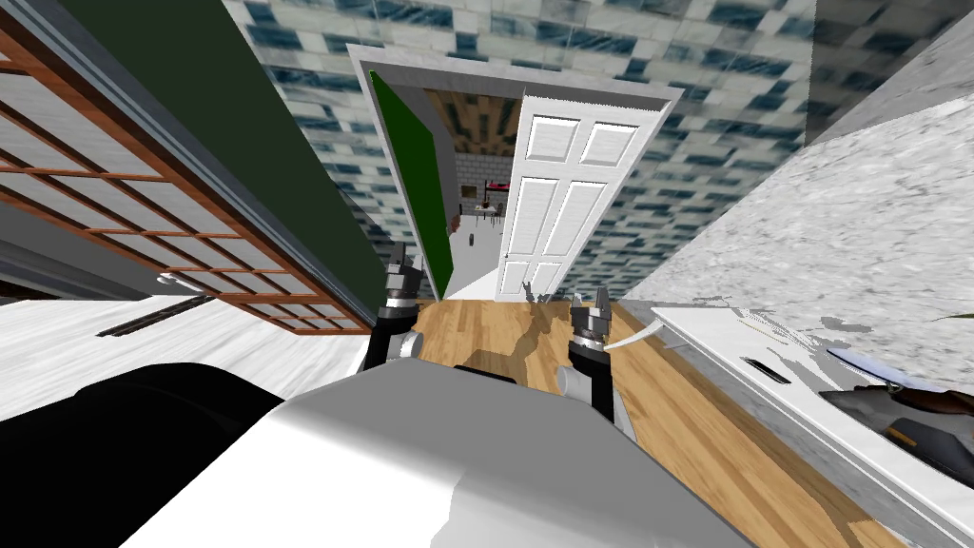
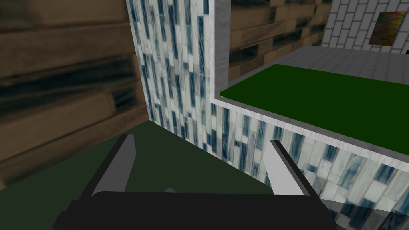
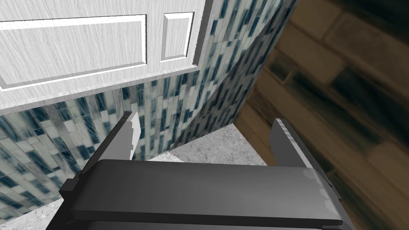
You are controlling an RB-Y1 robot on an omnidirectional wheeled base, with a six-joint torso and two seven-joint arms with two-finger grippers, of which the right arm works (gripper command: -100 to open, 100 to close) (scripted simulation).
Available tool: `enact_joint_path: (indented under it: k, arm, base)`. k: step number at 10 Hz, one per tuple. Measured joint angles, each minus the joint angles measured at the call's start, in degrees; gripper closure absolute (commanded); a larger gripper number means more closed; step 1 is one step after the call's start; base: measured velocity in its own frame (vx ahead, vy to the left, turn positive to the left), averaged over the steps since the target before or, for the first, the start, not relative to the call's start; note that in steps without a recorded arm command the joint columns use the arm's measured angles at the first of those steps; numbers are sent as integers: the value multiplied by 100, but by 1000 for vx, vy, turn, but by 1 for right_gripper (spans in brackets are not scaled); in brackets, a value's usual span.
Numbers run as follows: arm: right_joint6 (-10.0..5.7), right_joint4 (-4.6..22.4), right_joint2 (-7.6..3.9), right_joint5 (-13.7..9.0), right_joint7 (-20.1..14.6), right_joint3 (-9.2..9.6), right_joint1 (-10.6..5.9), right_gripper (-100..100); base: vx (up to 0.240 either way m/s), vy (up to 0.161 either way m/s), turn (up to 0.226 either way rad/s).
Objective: Push the door open
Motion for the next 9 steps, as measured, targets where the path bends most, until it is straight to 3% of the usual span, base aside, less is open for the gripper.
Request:
enact_joint_path:
  k: [9]
  arm:
    - [-208,1106,-142,-170,249,-4,-453,-100]
  base:
    - [98,-3,58]
